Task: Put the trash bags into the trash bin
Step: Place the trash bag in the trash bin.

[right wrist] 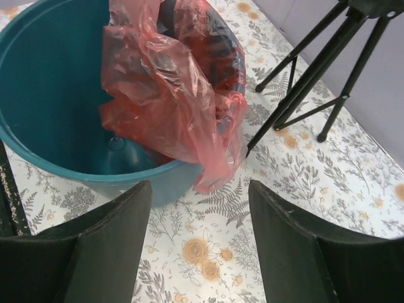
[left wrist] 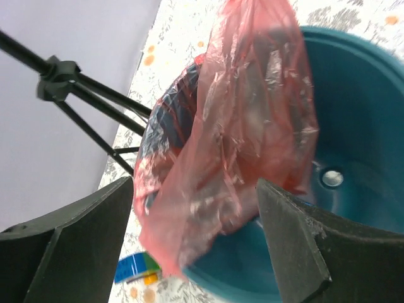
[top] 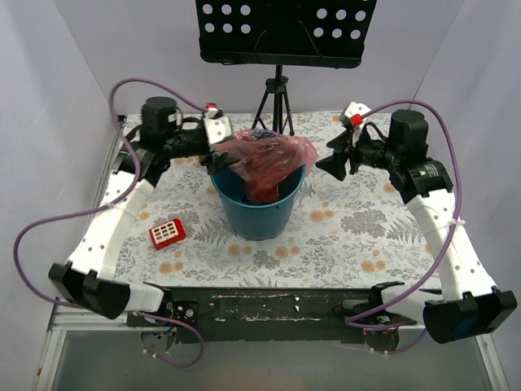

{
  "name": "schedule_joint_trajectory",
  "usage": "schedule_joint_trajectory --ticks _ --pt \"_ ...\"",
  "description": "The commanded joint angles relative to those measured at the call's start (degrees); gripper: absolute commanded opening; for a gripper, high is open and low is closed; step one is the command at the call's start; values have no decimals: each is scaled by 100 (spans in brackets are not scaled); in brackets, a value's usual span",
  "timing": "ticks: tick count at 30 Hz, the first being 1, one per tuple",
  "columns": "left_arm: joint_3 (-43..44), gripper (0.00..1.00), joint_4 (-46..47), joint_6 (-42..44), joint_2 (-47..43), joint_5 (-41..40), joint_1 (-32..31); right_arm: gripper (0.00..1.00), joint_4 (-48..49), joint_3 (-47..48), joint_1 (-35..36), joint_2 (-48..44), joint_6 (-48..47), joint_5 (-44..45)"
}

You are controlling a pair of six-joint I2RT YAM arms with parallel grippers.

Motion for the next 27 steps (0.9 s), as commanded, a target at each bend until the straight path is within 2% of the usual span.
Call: schedule_joint_trajectory --ticks 1,3,5,8,9,11,12,13,19,27 --pt "-223 79 955 590 407 -1028 -653 72 504 147 41 437 -287 -444" --pt "-198 78 1028 766 547 -1108 -794 72 592 147 129 578 -313 -418" --pt "-40 72 993 714 732 -1082 -847 71 627 182 269 701 -357 -286" --pt "215 49 765 591 803 -942 -874 63 768 200 410 798 -304 -277" --pt "268 39 686 556 733 -898 -874 56 881 182 497 798 -278 -234" --pt "242 16 519 512 479 -853 -874 24 988 156 699 772 -304 -58" --pt "172 0 431 529 321 -845 -874 10 997 147 831 737 -382 47" --pt "111 0 317 573 172 -879 -874 2 988 130 945 676 -514 135" --pt "-276 0 -1159 1276 -830 -985 -874 1 278 16 1701 26 -1349 382" --pt "-1830 0 -1863 2093 -2395 -810 -874 1 -944 -573 2642 -739 -2675 707"
